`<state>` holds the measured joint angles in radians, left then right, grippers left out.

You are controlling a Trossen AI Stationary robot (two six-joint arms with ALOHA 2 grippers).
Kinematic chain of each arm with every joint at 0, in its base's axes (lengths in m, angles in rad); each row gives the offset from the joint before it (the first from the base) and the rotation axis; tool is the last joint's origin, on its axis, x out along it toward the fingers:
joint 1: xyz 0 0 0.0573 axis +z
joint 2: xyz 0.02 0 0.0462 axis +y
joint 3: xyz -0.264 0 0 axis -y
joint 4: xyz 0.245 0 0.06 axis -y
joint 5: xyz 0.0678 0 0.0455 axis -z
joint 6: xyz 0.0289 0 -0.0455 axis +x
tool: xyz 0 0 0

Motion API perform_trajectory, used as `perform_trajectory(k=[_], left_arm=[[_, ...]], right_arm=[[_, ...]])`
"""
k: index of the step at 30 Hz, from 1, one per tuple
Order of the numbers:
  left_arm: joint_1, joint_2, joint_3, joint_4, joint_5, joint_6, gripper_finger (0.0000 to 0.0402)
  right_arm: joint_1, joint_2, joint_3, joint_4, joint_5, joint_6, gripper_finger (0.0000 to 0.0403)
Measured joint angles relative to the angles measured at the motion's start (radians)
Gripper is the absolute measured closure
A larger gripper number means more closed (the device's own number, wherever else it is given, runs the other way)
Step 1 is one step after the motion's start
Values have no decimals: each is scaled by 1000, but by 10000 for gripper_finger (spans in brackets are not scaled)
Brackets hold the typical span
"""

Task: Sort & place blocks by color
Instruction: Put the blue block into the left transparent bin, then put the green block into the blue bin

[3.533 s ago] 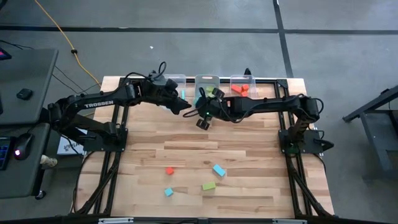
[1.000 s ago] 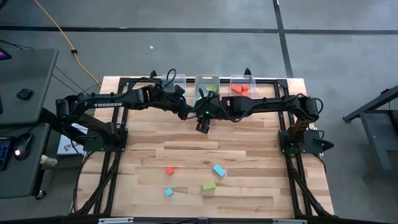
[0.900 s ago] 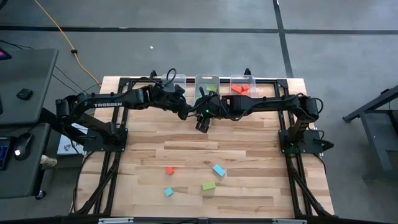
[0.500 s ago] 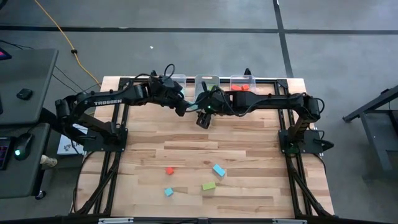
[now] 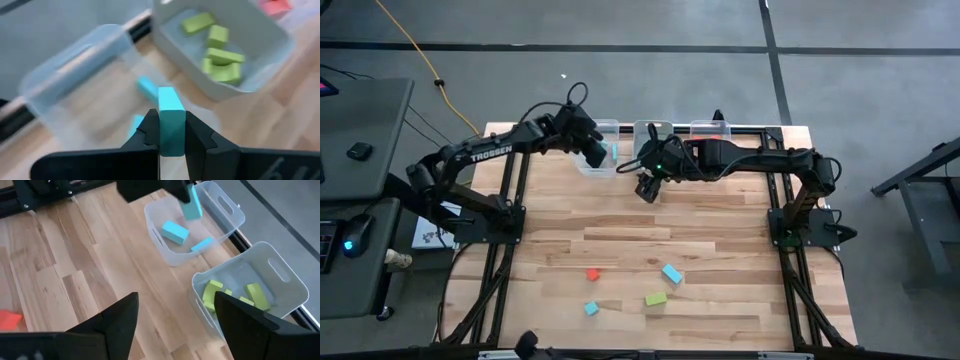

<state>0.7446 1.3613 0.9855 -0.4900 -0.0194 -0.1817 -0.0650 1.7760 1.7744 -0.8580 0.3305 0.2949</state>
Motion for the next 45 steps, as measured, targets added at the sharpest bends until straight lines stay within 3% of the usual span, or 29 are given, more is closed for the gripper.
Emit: perform_trajectory(k=[8,18,32,39,45], left_arm=[[88,80,0,-6,2,82,382],[107,177,-1,16,18,106,377],[107,183,-1,16,11,193,297],[107,167,0,7,16,178,252],[103,93,46,-83,72,177,246]], right_arm=[[0,0,0,1,0,23,151],[0,1,0,1,10,23,151],[0,1,0,1,6,21,151],[5,1,0,-24,-98,60,151],[43,3,-44,-75,-237,64,151]])
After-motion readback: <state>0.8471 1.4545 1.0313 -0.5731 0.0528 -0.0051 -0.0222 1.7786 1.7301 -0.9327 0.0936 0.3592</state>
